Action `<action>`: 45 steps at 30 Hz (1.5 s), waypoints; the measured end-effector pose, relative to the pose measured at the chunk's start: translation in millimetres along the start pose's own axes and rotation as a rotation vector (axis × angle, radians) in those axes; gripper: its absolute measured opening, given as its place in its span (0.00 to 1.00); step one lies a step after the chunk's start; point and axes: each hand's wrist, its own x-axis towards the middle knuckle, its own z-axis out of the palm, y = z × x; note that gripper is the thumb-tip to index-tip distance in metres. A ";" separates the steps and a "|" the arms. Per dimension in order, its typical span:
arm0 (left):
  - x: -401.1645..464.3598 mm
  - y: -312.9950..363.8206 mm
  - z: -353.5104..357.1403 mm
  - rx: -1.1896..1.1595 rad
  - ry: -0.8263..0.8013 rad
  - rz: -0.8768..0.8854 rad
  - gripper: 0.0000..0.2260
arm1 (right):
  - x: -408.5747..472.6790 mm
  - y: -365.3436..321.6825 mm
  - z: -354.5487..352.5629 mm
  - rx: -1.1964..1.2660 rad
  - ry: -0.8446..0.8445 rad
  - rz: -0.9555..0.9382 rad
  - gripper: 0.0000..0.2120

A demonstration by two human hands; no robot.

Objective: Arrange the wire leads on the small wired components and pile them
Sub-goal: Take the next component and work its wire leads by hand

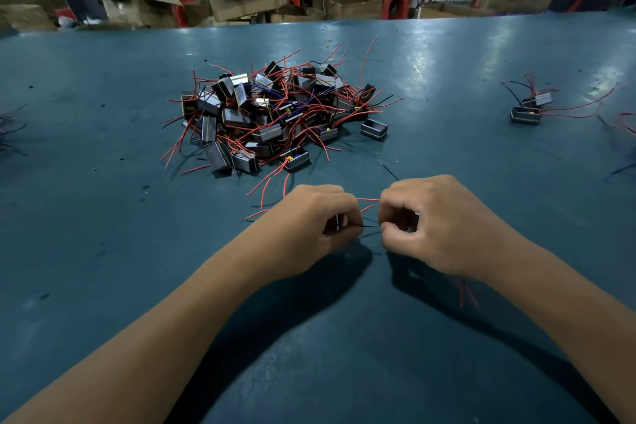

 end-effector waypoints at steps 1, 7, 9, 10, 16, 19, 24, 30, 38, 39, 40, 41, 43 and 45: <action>0.0 0.3 -0.2 0.000 0.004 -0.003 0.02 | 0.3 -0.1 0.0 0.005 0.002 -0.005 0.04; -1.4 1.1 -0.9 -0.007 0.011 -0.027 0.02 | 0.2 5.6 -5.1 -0.036 0.027 0.008 0.04; -1.7 -0.1 -1.4 -0.004 0.014 -0.025 0.02 | 0.3 8.6 -8.5 0.000 0.038 0.017 0.04; -1.8 -0.3 -1.8 -0.002 0.015 -0.022 0.02 | 0.5 8.7 -8.4 0.008 0.030 0.009 0.05; -2.1 -2.3 -0.9 0.008 0.015 -0.018 0.02 | 1.3 3.5 7.4 -0.017 -0.016 -0.043 0.03; -2.9 -2.4 -1.3 0.006 0.019 -0.021 0.02 | 1.7 2.1 5.7 0.007 -0.021 -0.036 0.03; -2.6 -0.1 -2.1 0.004 0.008 -0.026 0.02 | 1.2 -1.3 7.3 -0.027 -0.022 -0.019 0.04; -1.9 2.9 1.2 0.003 0.015 -0.048 0.02 | 0.4 1.5 2.6 -0.083 -0.004 0.041 0.07; -4.9 -7.3 -8.3 -0.060 0.125 -0.146 0.07 | 2.2 20.0 -14.6 0.015 0.112 0.095 0.07; -3.9 -7.5 -7.6 -0.068 0.195 -0.164 0.07 | 2.9 19.5 -11.4 0.014 0.112 0.085 0.06; -2.7 -7.7 -6.9 -0.063 0.247 -0.188 0.07 | 3.6 18.8 -8.0 0.011 0.109 0.074 0.05; -1.3 -8.1 -5.6 -0.045 0.267 -0.213 0.06 | 4.1 18.1 -4.7 0.001 0.102 0.063 0.04; 0.7 -9.4 -2.2 -0.005 0.206 -0.252 0.04 | 4.8 17.5 1.4 -0.039 0.085 0.041 0.02; 0.5 -9.8 2.0 -0.006 0.126 -0.268 0.04 | 4.7 17.7 7.1 -0.091 0.071 0.018 0.05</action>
